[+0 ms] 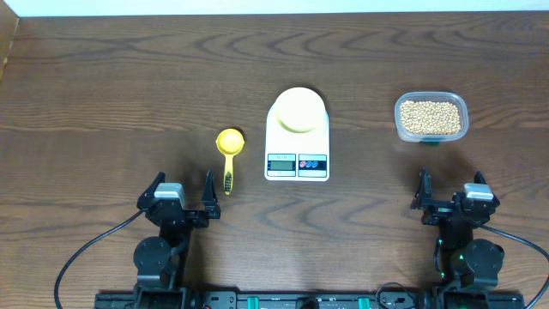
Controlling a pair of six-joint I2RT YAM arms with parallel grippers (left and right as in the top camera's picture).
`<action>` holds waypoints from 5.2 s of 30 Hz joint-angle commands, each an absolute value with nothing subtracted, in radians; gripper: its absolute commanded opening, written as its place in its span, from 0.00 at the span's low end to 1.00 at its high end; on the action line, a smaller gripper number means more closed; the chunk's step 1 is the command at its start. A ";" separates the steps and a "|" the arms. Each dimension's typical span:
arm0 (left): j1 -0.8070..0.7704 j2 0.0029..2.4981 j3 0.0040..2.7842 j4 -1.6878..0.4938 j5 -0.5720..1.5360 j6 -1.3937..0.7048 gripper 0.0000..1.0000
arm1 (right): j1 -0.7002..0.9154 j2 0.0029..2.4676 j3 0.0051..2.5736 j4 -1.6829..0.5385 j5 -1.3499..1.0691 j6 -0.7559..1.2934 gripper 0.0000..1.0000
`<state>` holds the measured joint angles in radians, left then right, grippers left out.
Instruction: Scoop item into bowl and weigh 50g on scale
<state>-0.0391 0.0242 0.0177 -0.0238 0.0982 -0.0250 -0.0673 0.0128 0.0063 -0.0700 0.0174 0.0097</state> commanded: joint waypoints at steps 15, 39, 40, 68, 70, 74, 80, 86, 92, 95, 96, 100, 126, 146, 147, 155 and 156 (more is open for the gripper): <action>-0.034 0.026 0.004 -0.064 0.109 -0.015 1.00 | -0.075 0.007 0.006 -0.075 0.008 -0.005 0.99; -0.034 0.026 0.004 -0.064 0.109 -0.015 1.00 | -0.075 0.007 0.006 -0.075 0.008 -0.005 0.99; -0.034 0.026 0.004 -0.064 0.109 -0.015 1.00 | -0.075 0.007 0.006 -0.075 0.008 -0.005 0.99; -0.034 0.026 0.004 -0.063 0.109 -0.015 1.00 | -0.075 0.007 0.006 -0.075 0.009 -0.005 0.99; -0.034 0.026 0.004 -0.063 0.109 -0.015 1.00 | -0.075 0.007 0.006 -0.075 0.009 -0.005 0.99; -0.034 0.026 0.004 -0.063 0.108 -0.015 1.00 | -0.075 0.007 0.006 -0.075 0.009 -0.005 0.99; -0.034 0.026 0.004 -0.063 0.109 -0.015 1.00 | -0.075 0.007 0.006 -0.075 0.008 -0.005 0.99; -0.034 0.026 0.006 -0.064 0.109 -0.016 1.00 | -0.075 0.007 0.006 -0.075 0.009 -0.005 0.99; -0.034 0.030 0.022 -0.072 0.109 -0.015 1.00 | -0.075 0.007 0.006 -0.075 0.009 -0.005 0.99; -0.034 0.053 0.042 -0.072 0.109 -0.015 1.00 | -0.075 0.007 0.006 -0.075 0.009 -0.005 0.99; -0.034 0.064 0.051 -0.071 0.110 -0.016 1.00 | -0.075 0.007 0.006 -0.075 0.008 -0.005 0.99; -0.034 0.142 0.116 -0.072 0.122 -0.015 1.00 | -0.075 0.007 0.006 -0.075 0.008 -0.005 0.99; -0.034 1.019 1.007 -0.668 0.124 0.091 1.00 | -0.075 0.007 0.006 -0.075 0.008 -0.005 0.99; -0.034 1.565 1.275 -0.923 0.123 0.128 1.00 | -0.075 0.007 0.006 -0.075 0.008 -0.005 0.99; -0.034 1.575 1.275 -0.923 0.123 0.129 1.00 | -0.075 0.007 0.006 -0.075 0.008 -0.005 0.99; -0.036 1.670 1.275 -0.884 0.124 0.137 1.00 | -0.075 0.007 0.006 -0.075 0.008 -0.005 0.99; -0.038 1.687 1.275 -0.873 0.124 0.137 1.00 | -0.075 0.007 0.006 -0.075 0.009 -0.005 0.99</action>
